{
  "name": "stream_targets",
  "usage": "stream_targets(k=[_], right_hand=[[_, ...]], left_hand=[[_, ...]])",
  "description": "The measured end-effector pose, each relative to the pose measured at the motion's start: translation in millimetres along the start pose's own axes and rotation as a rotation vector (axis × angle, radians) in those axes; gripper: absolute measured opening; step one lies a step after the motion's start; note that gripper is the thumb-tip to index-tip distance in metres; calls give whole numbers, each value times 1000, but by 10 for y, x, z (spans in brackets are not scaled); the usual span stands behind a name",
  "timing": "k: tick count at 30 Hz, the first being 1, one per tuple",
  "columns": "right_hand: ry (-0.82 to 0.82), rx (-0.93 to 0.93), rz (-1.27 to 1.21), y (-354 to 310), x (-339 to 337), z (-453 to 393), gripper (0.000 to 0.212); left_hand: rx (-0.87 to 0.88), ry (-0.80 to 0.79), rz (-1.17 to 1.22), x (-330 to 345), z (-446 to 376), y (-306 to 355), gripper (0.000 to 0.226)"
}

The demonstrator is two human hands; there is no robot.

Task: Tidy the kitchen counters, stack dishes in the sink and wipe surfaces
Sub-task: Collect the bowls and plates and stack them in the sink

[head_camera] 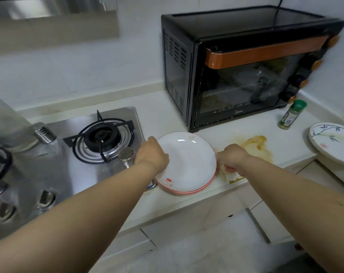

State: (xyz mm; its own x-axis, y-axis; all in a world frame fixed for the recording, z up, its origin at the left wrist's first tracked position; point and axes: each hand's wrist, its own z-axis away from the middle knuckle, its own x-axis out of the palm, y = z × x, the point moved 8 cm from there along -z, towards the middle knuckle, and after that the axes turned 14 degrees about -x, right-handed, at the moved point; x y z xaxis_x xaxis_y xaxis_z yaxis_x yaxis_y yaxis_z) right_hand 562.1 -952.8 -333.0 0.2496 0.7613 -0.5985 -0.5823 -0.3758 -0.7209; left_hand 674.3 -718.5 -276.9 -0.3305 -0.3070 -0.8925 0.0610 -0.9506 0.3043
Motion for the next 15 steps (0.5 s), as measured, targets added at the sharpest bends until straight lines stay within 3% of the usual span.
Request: stream_targets(k=[2,7,12,15], right_hand=[[36,8,-115,38,-251,58,28],[223,61,-167,496,-1134,286,20],[424,235,-243,1302,-1995,692,7],[569,289,-291,1696,-2447,822,17]], left_hand=[[146,-46,-18,-42,95,361,42],[434,-229,-73,163,563,1396,35],[557,-415,-48,735,1007,2369,13],[610,-445,-8,1024,1252,2902,13]])
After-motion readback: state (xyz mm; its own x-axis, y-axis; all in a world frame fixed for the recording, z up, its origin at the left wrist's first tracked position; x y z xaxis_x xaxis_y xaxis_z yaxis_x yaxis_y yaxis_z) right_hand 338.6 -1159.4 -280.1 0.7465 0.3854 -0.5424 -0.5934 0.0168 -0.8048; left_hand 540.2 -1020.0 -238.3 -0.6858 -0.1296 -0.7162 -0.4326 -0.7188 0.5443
